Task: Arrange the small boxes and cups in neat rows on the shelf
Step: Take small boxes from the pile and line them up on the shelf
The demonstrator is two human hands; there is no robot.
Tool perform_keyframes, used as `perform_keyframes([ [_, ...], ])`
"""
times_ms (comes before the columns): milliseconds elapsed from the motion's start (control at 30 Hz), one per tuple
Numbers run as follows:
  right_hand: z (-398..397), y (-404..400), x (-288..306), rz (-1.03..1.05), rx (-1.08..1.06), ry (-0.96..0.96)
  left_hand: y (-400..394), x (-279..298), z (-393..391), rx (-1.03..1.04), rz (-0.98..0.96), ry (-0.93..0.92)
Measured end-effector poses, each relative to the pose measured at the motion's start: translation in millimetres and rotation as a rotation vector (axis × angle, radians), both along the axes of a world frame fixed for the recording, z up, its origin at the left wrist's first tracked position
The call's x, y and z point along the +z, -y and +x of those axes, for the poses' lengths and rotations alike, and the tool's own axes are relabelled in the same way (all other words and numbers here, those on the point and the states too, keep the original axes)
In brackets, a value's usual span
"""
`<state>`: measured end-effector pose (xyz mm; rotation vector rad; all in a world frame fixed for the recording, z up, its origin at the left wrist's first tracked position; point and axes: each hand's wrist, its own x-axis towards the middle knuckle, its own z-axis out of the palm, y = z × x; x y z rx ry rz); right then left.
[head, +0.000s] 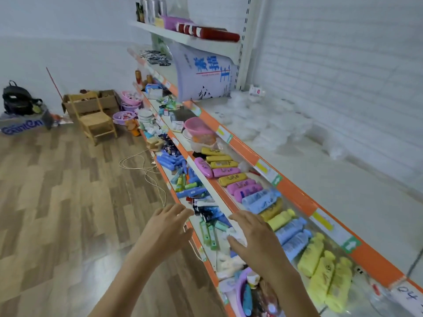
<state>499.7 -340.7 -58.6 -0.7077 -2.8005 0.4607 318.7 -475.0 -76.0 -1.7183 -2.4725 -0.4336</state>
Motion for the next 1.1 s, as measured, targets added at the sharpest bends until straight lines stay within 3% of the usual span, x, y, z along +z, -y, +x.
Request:
perform_keyframes([
  [233,-54,-69,29,0.064,-0.057,0.001,-77,5,-70,-0.179,-0.024,-0.001],
  [467,-110,-208,93,0.275,-0.179,-0.086,-222,57,-158,-0.354,0.097,-0.025],
  [733,-164,-345,122,0.199,-0.311,-0.107,-403,115,-235,-0.456,0.031,-0.039],
  [900,-199,-405,107,0.088,-0.409,0.097,-495,108,-256,-0.531,-0.069,0.002],
  [1100,-221,-447,98,0.017,-0.625,0.503,-576,97,-258,-0.741,-0.144,-0.01],
])
